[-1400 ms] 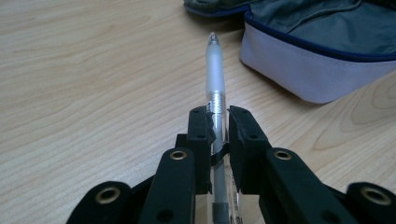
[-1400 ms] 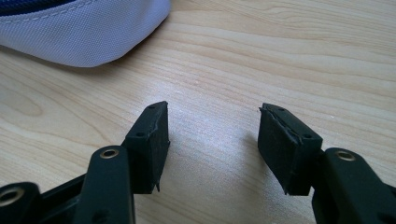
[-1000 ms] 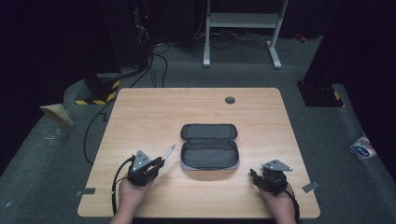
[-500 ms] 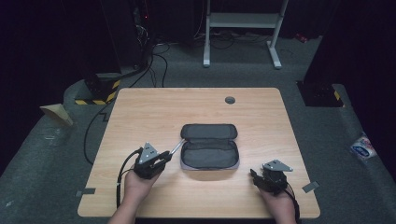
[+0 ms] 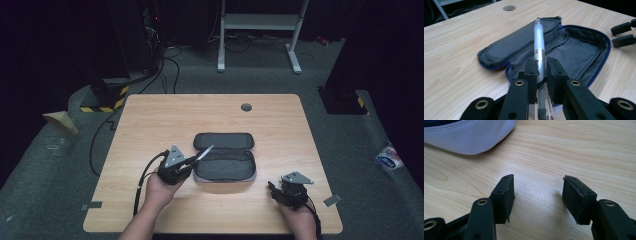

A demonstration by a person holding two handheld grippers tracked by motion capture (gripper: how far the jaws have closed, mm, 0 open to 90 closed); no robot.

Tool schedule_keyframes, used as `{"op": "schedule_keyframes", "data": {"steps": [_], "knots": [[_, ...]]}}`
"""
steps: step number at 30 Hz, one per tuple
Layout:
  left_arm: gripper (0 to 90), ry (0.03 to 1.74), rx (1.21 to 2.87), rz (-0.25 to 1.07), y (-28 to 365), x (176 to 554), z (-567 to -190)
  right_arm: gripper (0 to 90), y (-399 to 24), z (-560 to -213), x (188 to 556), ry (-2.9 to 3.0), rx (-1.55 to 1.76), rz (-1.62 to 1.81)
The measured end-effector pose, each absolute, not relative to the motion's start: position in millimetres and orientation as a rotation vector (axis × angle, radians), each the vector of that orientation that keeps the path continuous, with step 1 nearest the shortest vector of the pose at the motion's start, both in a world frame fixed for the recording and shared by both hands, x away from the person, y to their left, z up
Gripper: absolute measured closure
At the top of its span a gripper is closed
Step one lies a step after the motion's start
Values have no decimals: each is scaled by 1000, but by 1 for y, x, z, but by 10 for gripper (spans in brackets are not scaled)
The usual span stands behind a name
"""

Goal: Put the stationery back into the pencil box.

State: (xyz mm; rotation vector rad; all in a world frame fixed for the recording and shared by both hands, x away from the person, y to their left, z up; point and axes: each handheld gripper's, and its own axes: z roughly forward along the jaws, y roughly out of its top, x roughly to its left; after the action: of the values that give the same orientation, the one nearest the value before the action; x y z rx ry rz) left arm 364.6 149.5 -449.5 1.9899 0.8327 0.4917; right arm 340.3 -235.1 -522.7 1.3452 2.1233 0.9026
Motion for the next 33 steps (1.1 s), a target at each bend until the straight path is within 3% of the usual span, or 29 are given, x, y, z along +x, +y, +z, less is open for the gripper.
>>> {"op": "schedule_keyframes", "data": {"steps": [22,33], "knots": [[792,692,2071,351,83,400,-449,428,-236,-523,340,2126,1356,907],[791,665,2110,302,70,407,-456,428,-236,-523,340,2130,1356,910]]}}
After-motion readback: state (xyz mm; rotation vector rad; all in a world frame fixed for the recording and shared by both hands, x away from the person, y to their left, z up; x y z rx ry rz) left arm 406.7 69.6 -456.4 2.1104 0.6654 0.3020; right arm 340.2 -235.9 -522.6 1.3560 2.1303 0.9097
